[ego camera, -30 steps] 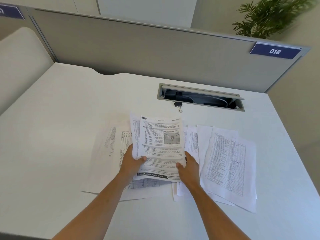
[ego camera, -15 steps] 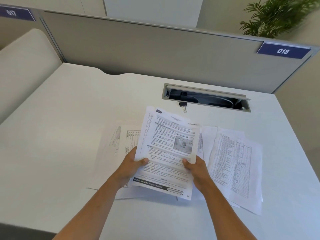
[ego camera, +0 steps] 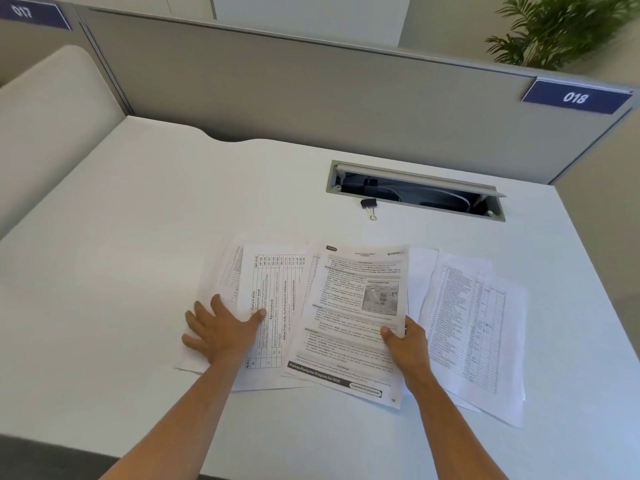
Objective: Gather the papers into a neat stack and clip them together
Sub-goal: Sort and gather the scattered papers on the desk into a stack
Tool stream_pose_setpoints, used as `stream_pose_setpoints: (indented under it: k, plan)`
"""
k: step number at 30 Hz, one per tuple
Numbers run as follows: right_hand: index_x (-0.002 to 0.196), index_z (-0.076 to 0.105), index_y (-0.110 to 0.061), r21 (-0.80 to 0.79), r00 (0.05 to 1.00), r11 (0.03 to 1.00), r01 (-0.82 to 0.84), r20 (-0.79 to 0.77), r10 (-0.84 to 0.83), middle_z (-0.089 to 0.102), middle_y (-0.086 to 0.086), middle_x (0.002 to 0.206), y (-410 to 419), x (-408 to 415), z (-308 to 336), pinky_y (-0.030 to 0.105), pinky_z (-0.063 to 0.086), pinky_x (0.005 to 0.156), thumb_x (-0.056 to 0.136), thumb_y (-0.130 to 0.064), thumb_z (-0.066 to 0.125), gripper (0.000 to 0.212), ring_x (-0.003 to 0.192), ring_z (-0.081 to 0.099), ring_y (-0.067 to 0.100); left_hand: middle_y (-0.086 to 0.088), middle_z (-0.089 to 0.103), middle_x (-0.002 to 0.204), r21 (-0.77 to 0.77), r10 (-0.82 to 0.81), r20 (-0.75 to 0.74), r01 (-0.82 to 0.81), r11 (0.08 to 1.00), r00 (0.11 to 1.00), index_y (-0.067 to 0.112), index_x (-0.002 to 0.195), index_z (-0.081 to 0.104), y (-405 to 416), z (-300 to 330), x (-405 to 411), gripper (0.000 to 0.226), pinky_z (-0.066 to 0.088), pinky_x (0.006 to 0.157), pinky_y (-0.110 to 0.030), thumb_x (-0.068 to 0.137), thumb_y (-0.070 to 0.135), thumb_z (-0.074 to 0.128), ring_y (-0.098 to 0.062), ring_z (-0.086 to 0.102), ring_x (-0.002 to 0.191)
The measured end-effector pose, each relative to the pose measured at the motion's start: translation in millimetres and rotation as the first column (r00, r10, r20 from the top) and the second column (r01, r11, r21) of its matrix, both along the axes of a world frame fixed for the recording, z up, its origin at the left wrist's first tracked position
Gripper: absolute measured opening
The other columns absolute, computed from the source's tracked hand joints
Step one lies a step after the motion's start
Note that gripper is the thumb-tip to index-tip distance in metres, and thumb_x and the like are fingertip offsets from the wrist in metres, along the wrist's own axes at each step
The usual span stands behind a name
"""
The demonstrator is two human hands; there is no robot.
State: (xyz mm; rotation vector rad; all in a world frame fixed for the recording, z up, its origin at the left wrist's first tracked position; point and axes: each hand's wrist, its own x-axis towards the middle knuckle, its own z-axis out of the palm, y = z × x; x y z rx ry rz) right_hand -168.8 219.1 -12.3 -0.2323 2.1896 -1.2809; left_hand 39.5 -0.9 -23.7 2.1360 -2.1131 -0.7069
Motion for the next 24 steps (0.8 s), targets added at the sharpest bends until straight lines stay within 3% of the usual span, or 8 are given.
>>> stream_pose_setpoints:
  k: [5,8,14,18,20,24]
  plan:
    - [0.107,0.064,-0.025,0.027,0.999,1.000,0.013,-0.033,-0.012,0.070,-0.010,0.090,-1.5,0.8,-2.3,0.021,0.048,0.059,0.091,-0.014,0.064,0.020,0.081,0.066,0.009,-0.018,0.027,0.152,-0.026,-0.001,0.036,0.002,1.000,0.999,0.017,0.145,0.026,-6.3,2.9,0.0,0.114,0.024,0.107,-0.053,0.059,0.077,0.071,-0.036,0.022,0.140]
    - [0.111,0.065,-0.020,0.032,0.999,0.999,0.026,-0.039,-0.025,0.071,-0.003,0.096,-2.1,1.5,-3.9,0.026,0.052,0.066,0.091,-0.014,0.063,0.021,0.086,0.067,0.018,-0.016,0.031,0.147,-0.013,-0.004,0.000,0.004,1.000,1.000,0.016,0.145,0.024,-11.1,8.4,-1.3,0.117,0.030,0.102,-0.053,0.056,0.071,0.078,-0.036,0.028,0.134]
    - [0.112,0.065,-0.019,0.043,0.998,0.998,0.045,-0.039,-0.043,0.071,-0.001,0.097,-2.5,4.1,-4.4,0.024,0.050,0.063,0.092,-0.014,0.063,0.021,0.087,0.066,0.021,-0.020,0.038,0.140,0.041,-0.040,-0.078,0.043,0.998,0.996,0.012,0.148,0.018,-16.5,10.8,-5.8,0.122,0.039,0.098,-0.055,0.058,0.058,0.086,-0.040,0.038,0.129]
    - [0.113,0.064,-0.017,0.054,0.998,0.998,0.041,-0.041,-0.039,0.071,0.000,0.099,-2.8,4.5,-4.0,0.027,0.052,0.067,0.093,-0.014,0.062,0.021,0.089,0.066,0.022,-0.017,0.057,0.123,0.120,-0.010,-0.218,0.037,0.992,0.976,0.010,0.134,0.033,-23.5,14.7,-7.6,0.095,0.050,0.078,-0.048,0.064,0.039,0.090,-0.040,0.058,0.106]
    - [0.114,0.064,-0.018,0.057,0.999,0.998,0.037,-0.041,-0.035,0.070,0.000,0.099,-3.0,4.7,-3.3,0.027,0.052,0.066,0.093,-0.014,0.062,0.021,0.088,0.066,0.022,-0.016,0.061,0.117,0.169,0.032,-0.283,0.017,0.986,0.959,0.010,0.124,0.039,-26.8,18.7,-7.6,0.077,0.052,0.073,-0.044,0.067,0.028,0.088,-0.035,0.059,0.092]
    - [0.112,0.065,-0.019,0.053,0.999,0.998,0.039,-0.032,-0.038,0.071,-0.001,0.098,-2.9,4.0,-2.1,0.024,0.049,0.061,0.092,-0.013,0.063,0.021,0.088,0.067,0.021,-0.016,0.061,0.118,0.213,0.029,-0.408,0.064,0.975,0.912,0.005,0.121,0.047,-32.7,27.4,-8.4,0.066,0.054,0.081,-0.045,0.069,0.015,0.086,-0.037,0.060,0.104]
